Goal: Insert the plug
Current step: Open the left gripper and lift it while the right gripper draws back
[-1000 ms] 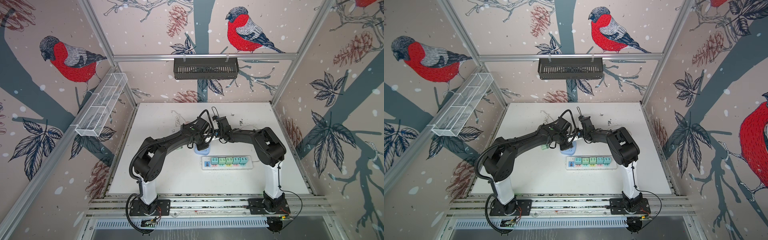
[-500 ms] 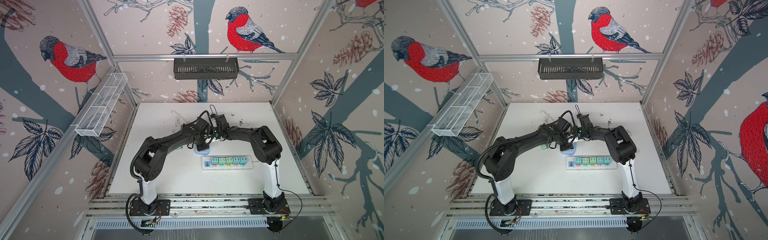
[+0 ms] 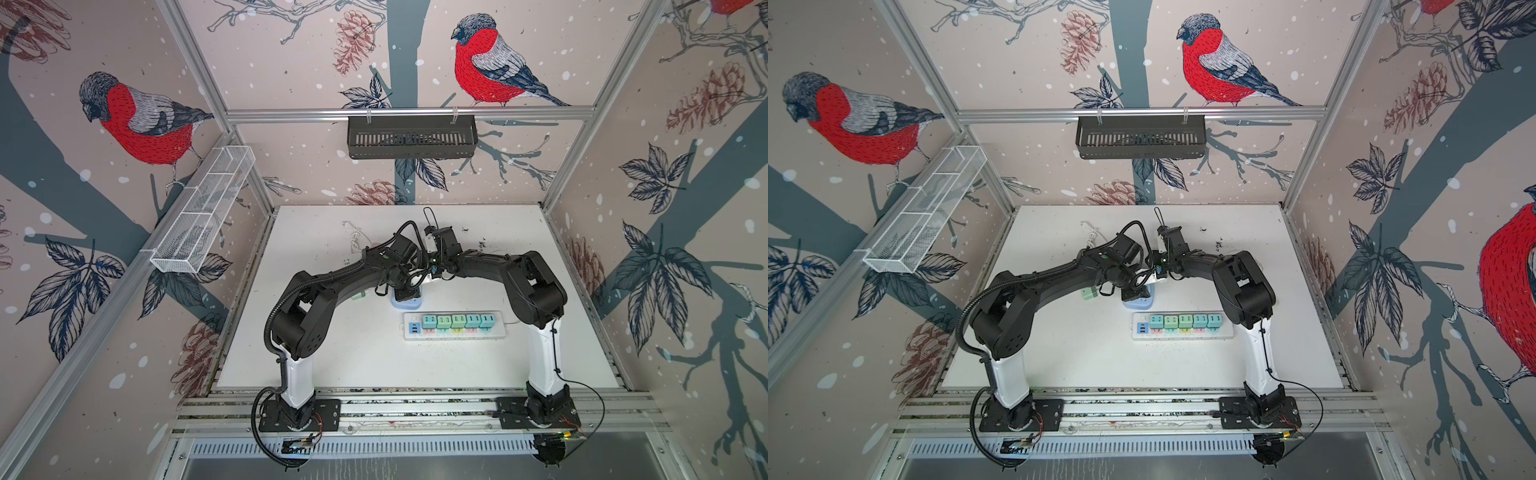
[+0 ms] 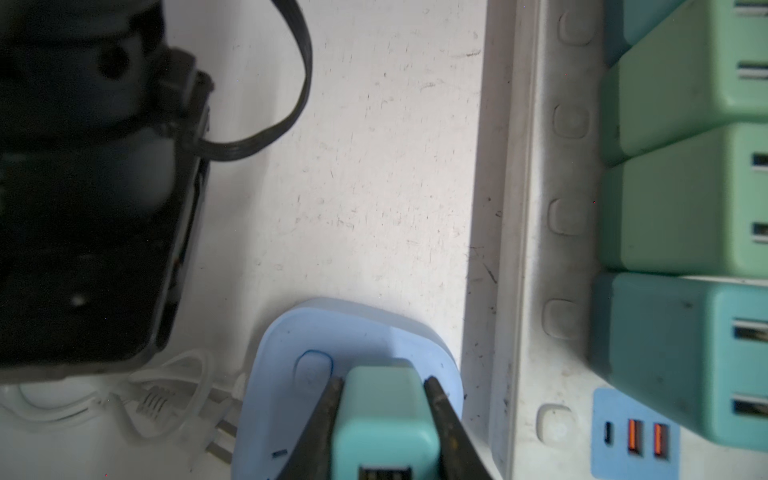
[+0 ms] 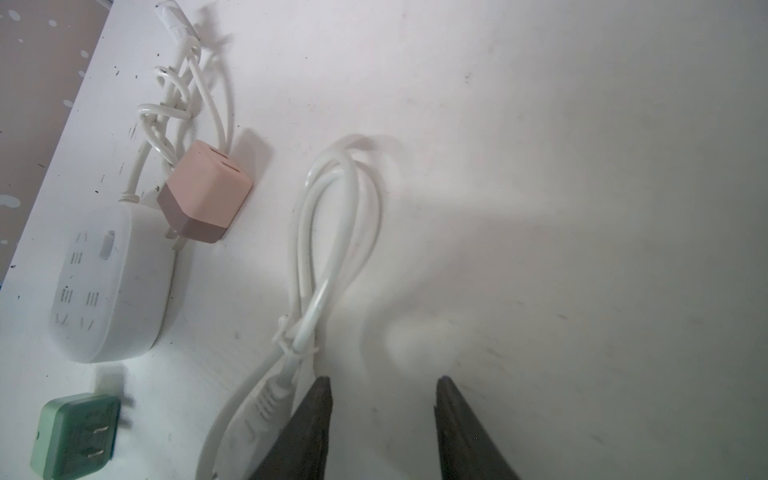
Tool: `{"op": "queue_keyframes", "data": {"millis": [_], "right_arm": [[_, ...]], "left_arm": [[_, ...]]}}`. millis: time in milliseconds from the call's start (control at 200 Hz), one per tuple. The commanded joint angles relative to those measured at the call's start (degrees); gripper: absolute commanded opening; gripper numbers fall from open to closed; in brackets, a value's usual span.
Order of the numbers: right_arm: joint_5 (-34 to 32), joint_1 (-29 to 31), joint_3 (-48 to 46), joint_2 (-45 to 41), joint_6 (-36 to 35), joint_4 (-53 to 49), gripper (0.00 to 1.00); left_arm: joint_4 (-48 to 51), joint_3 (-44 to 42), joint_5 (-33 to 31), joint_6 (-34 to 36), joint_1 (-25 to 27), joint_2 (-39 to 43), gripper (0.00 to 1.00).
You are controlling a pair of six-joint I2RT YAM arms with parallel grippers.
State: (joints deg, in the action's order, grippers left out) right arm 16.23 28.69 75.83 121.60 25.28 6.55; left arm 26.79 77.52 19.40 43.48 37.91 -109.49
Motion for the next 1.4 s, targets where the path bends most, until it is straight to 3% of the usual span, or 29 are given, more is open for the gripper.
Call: {"op": "queue_keyframes", "data": {"millis": [0, 585, 630, 725, 736, 751, 756, 776, 971, 1116, 1216, 1396], "right_arm": [[-0.3, -0.8, -1.8, -2.7, -0.8, 0.3, 0.44], [-2.7, -6.5, -16.0, -21.5, -0.8, 4.1, 0.48], [-3.1, -7.1, -17.8, -23.6, -0.8, 4.8, 0.49], [-4.4, -7.8, -20.7, -27.8, -1.2, 5.1, 0.53], [-4.6, -7.9, -20.9, -28.2, -1.3, 5.1, 0.54], [-5.0, -7.9, -21.2, -28.8, -1.4, 5.1, 0.54], [-5.1, -7.9, -21.4, -28.9, -1.4, 5.0, 0.55], [-5.6, -7.9, -21.8, -29.7, -1.7, 4.9, 0.56], [-7.8, -7.8, -25.9, -36.4, -2.0, 5.7, 0.61], [-8.5, -6.8, -27.6, -39.6, -2.4, 6.2, 0.63], [-10.2, -4.9, -27.5, -40.5, -3.9, 6.1, 0.64], [-16.1, 0.4, -25.4, -40.4, -5.7, 4.6, 0.64]], "left_arm": [[4.0, 0.2, -1.5, 1.7, -0.9, -2.4, 0.00], [2.7, 0.8, -2.6, -2.9, -1.9, -2.9, 0.00], [0.6, 0.3, -4.3, -5.1, -1.9, -1.8, 0.18], [-1.4, -0.3, -5.4, -7.8, -1.9, 1.8, 0.42], [-1.5, -0.3, -5.5, -8.1, -1.9, 2.3, 0.52], [-1.6, -0.3, -5.5, -8.7, -1.9, 3.0, 0.85], [-1.6, -0.3, -5.5, -8.8, -1.9, 3.3, 0.91], [-1.8, -0.4, -5.5, -9.2, -1.9, 4.4, 0.97], [-6.4, -5.9, -0.8, -11.5, -1.9, 18.3, 0.98], [-19.6, -16.9, 0.5, -16.6, -2.0, 32.5, 0.98], [-31.5, -27.3, -6.8, -24.8, -2.0, 42.0, 0.98], [-47.5, -45.0, -29.7, -41.4, -4.3, 55.5, 0.98]]}}
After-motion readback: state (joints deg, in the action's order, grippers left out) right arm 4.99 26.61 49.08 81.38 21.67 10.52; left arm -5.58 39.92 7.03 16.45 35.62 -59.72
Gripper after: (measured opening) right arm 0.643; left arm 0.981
